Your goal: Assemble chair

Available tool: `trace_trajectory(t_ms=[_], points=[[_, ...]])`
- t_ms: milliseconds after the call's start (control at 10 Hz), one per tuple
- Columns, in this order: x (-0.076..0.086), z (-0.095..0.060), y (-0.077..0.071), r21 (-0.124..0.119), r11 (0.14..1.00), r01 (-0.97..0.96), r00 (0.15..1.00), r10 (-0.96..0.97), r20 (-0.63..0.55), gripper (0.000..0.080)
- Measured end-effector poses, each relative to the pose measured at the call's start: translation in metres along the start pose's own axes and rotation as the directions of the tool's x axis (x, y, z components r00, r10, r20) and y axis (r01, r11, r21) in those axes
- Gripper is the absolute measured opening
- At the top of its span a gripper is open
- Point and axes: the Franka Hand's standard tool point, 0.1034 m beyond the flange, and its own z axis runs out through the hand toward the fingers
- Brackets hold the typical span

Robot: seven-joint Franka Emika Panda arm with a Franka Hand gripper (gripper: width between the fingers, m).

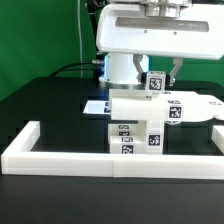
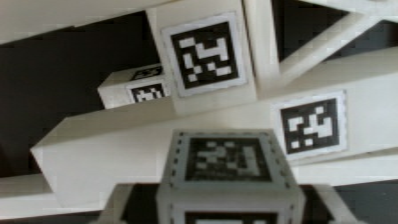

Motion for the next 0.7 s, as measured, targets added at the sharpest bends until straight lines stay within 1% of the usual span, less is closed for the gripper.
trace_trajectory(t_ms=[200, 700], points=[[0.0001, 0.0023, 0.001, -0.005, 1.0, 0.001, 1.0, -0.001, -0.001, 0.0287], [0.0002, 0.0041, -0.0032, -0.005, 1.0, -0.012, 1.0, 0.012, -0.006, 0.0287]])
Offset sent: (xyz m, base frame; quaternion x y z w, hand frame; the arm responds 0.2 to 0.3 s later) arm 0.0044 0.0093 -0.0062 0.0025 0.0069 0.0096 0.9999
